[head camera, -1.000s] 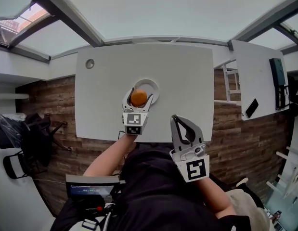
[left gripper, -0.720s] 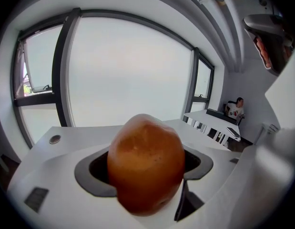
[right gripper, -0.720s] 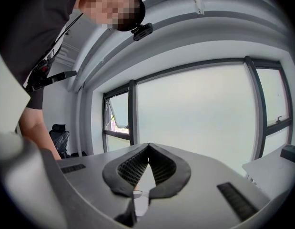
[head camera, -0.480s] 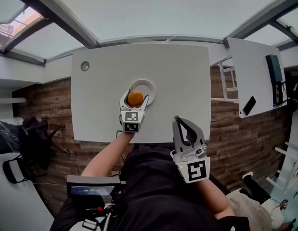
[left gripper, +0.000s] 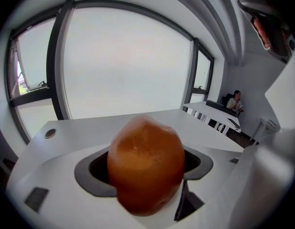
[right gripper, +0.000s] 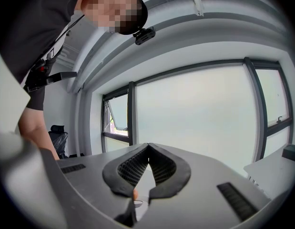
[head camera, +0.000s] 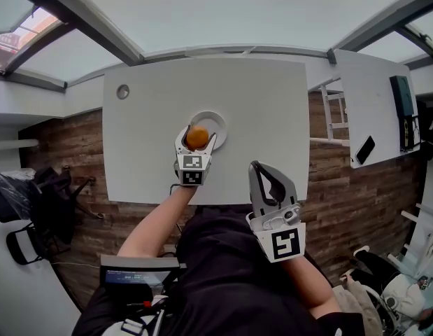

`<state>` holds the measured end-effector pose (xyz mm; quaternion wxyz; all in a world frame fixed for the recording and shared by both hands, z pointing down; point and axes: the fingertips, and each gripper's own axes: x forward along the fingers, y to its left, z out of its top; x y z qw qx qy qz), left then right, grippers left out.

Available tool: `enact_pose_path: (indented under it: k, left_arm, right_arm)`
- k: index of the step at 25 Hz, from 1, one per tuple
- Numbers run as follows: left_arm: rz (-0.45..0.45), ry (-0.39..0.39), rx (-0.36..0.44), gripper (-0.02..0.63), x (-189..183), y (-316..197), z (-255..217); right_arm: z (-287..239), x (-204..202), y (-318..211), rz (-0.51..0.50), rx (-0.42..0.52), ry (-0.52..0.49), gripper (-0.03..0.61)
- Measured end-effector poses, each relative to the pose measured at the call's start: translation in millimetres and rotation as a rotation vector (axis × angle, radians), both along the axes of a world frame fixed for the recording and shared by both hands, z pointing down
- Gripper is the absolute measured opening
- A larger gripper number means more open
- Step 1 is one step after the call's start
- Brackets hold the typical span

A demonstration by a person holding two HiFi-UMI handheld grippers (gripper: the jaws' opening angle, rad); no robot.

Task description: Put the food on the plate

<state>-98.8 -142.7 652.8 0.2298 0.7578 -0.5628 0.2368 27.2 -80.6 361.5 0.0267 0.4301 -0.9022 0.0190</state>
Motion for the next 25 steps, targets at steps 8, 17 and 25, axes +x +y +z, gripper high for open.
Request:
enact_pose_path:
  k: [8,17,25]
  left_arm:
    - [-0.018,0.02,-0.034,0.351,2.2,-9.3,15.5]
    - [-0.005,0.029,-0.085,0.351,5.6,-8.5,44.2]
    - [-0.026,0.046,-0.153,0.351,7.2,-6.0,60.5]
  right_arm:
    - [7.3,9.6,0.7,0.009,-0.018,0.016,0.006]
    - [12.2,23.4,0.4,0.037,-0.033,0.014,0.006]
    - [-2.4,25.8,9.6,0.052,0.051,0.028,0.006]
